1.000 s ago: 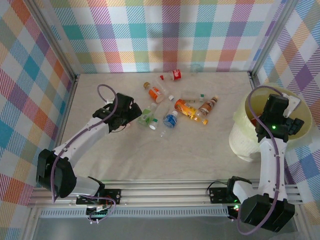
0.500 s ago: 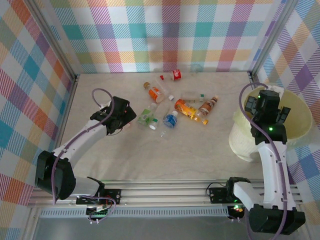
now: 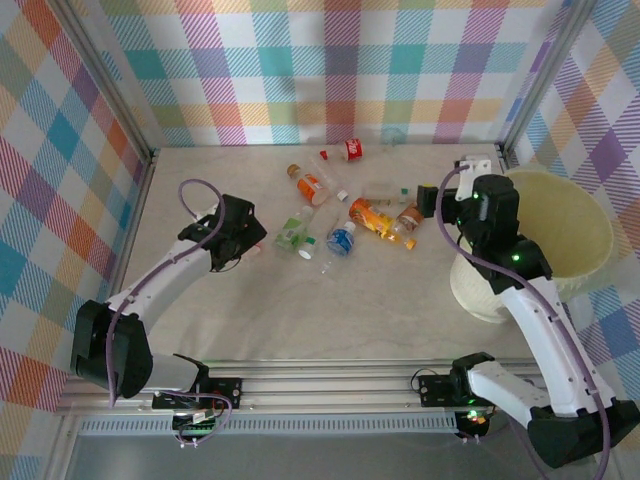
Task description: Put the plastic bottles in the bin
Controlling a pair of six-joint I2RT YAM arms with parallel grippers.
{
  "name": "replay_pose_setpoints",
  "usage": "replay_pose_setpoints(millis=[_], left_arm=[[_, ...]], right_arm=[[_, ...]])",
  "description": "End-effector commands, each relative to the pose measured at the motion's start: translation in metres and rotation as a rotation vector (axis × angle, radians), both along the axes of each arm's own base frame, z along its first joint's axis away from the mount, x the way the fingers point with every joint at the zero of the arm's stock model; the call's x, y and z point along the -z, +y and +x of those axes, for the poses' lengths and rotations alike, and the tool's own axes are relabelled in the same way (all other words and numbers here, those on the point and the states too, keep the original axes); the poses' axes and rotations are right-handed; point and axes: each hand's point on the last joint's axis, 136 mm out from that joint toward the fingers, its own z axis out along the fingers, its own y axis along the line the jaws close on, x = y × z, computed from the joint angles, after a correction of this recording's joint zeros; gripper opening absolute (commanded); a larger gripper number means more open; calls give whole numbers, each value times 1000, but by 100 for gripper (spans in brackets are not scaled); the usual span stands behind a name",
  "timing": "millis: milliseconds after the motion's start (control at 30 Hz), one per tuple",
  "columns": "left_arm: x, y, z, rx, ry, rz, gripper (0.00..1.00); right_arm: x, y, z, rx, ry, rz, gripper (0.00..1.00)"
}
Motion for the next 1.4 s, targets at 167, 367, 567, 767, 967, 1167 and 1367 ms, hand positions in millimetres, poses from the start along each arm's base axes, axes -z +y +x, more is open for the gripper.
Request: replay_pose_setpoints(millis=[167,367,567,767,967,1167,1367], left_arm=[[23,13,13,-52,40,24,100],[35,7,43,142,106,125,100],[49,2,66,316,182,173,100],[64,3,80,410,277,195,96],[78,0,87,479,348,197,90],[104,-6,85,494,392,161,81],[118,-6,85,462,373,144,69]], right_arm=[[-15,54,-5,-270,-49,81,100],[-12,74,-15,-372,-41,171,100],[-10,73,-21,-374,-33,194,100],[-14,71,-28,-369,-41,205,100],[-15,69,-33,-374,-43,207,100],[-12,76,-37,-414,-30,220,100],[-12,81,-39,-444,-22,234,100]])
